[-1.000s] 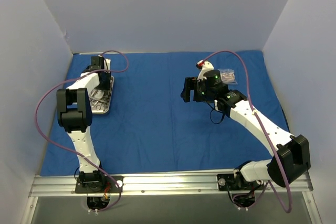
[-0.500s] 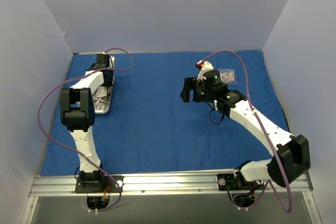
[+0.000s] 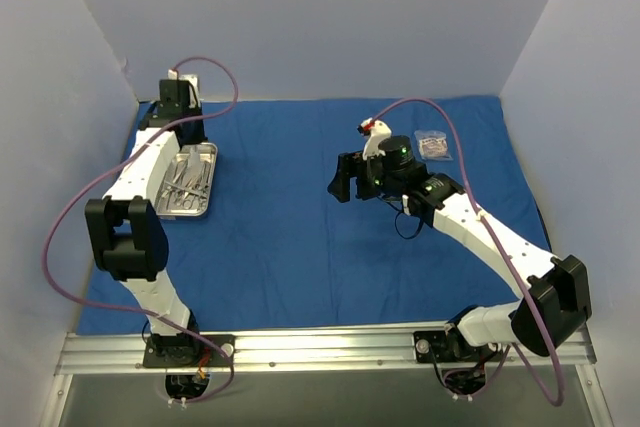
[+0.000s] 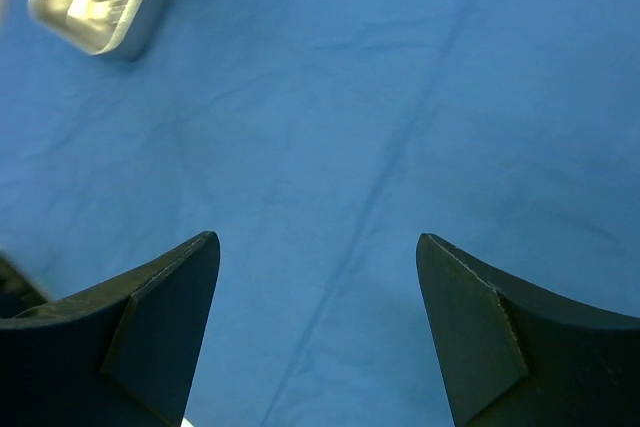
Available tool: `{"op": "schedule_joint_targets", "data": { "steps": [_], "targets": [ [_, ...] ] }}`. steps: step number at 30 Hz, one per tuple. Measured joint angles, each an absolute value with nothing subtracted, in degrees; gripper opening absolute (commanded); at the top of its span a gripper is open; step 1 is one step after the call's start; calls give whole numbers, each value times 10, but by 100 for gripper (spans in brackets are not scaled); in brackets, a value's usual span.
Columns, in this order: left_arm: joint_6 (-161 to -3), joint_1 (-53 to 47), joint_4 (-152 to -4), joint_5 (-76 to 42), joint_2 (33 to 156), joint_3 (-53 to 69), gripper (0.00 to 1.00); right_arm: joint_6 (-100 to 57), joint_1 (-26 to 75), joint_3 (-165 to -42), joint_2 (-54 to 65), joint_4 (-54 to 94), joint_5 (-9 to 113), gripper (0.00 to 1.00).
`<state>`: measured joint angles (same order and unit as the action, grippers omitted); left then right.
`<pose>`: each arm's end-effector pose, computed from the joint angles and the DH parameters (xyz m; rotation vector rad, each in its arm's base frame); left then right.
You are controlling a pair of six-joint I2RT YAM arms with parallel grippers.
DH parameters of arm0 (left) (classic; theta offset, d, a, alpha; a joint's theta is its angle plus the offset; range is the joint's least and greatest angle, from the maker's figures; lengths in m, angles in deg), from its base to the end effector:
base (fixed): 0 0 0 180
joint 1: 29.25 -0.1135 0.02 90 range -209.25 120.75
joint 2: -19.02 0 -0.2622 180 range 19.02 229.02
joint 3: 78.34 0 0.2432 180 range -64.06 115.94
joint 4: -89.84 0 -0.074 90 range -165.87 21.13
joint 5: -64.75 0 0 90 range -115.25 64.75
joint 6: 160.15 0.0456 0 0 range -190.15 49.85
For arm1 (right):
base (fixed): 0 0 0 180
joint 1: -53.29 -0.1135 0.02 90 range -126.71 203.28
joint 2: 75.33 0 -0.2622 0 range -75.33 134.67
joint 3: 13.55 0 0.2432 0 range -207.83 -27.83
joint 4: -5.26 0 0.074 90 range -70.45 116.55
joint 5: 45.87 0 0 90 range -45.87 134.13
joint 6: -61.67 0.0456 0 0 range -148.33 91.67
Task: Open and lay out the surgical kit
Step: Pick up the medical item from the container, then place the medical item in the surgical kit.
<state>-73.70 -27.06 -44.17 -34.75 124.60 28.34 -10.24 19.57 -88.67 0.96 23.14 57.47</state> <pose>0.4178 -0.0084 0.2868 -0.1087 2.3428 0.1458 0.2544 0.1824 0.3246 -0.4318 1.9351 0.8230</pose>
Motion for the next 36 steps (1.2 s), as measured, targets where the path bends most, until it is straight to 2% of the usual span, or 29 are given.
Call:
{"op": "schedule_joint_targets", "data": {
  "steps": [6,13,20,29,36],
  "targets": [
    [-805,-271,-440,-189,1125,268,2,-103,190,-906,14,196,650,75],
    [-877,-255,-481,41,1024,175,2,-111,190,-939,15,165,744,75],
    [-986,-224,-603,216,961,86,2,-122,190,-968,31,130,823,74],
    [-1186,-218,-877,305,938,-3,2,-114,190,-1002,76,65,888,73],
    [-1273,-202,-1005,319,938,-18,2,-98,190,-1025,108,21,921,71]
  ]
}}
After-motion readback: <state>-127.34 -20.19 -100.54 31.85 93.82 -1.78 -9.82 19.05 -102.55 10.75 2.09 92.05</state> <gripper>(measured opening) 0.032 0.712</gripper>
